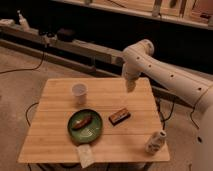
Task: Move the arm in a circular motion
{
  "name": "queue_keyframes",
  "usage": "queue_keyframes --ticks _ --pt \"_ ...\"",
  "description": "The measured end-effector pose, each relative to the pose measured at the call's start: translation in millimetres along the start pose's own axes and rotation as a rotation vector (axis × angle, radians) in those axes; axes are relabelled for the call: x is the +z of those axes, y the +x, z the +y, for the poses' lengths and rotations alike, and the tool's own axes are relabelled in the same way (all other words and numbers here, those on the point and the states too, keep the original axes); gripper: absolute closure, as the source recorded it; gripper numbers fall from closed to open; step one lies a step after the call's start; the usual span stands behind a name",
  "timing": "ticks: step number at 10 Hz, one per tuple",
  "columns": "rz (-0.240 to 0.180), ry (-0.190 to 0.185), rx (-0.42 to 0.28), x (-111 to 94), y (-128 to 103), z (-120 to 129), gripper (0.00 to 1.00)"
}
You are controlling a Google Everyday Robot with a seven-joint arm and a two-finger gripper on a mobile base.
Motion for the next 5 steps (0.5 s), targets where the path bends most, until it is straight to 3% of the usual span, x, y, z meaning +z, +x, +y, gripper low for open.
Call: queue_keyframes --ticks 3,5 --pt "-0.145 0.071 -0.186 -29 -72 42 0.35" --pt "-0.209 0.096 -0.262 -40 -89 73 0.35"
